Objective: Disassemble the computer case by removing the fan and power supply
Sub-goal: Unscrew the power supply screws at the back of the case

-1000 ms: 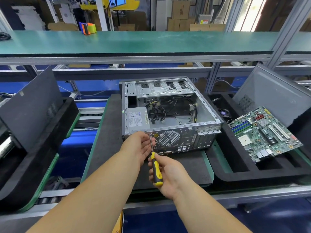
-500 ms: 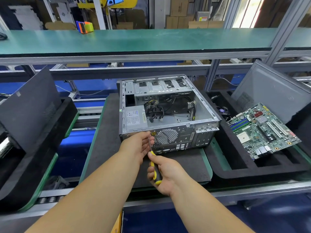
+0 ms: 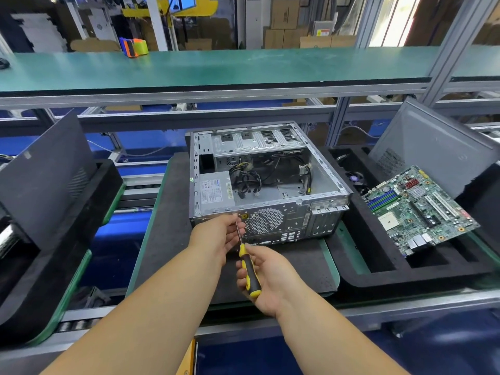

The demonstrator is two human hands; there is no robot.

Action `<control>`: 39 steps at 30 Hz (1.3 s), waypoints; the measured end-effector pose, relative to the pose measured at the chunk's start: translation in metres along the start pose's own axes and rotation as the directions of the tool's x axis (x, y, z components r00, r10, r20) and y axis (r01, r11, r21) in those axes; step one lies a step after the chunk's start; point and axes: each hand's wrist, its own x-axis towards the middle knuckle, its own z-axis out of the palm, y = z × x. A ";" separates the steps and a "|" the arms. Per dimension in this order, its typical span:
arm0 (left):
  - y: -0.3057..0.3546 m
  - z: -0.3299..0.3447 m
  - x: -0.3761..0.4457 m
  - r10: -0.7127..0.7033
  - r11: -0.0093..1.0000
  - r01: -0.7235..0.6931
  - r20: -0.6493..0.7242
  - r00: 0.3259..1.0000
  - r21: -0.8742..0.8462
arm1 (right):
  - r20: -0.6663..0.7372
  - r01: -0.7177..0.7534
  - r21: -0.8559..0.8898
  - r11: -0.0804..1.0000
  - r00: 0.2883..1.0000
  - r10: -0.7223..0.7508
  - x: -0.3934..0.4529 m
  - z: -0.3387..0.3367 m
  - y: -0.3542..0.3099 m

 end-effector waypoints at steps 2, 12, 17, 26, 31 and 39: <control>-0.001 -0.001 0.000 0.006 1.000 -0.006 -0.007 1.000 -0.026 | 0.025 0.000 0.012 1.000 1.000 0.000 -0.002 0.000 0.002; -0.004 -0.007 0.002 -0.022 0.998 0.026 0.075 0.997 -0.051 | -0.050 0.111 -0.045 0.993 0.992 -0.113 -0.003 0.000 0.003; -0.002 -0.008 0.001 -0.069 0.996 0.071 0.049 0.996 -0.053 | -0.036 0.158 -0.083 0.984 0.986 -0.162 0.000 0.000 0.005; 0.000 -0.007 -0.001 -0.066 0.996 0.066 0.010 0.998 -0.060 | -0.037 0.077 -0.055 0.995 0.996 -0.079 0.002 0.003 0.005; 0.000 -0.007 0.001 -0.075 0.995 0.076 0.017 0.997 -0.066 | -0.045 0.115 -0.101 0.988 0.992 -0.120 0.007 0.001 0.010; 0.000 -0.007 0.003 -0.082 0.994 0.083 0.025 0.996 -0.065 | -0.090 0.115 -0.188 0.975 0.987 -0.134 0.006 0.001 0.007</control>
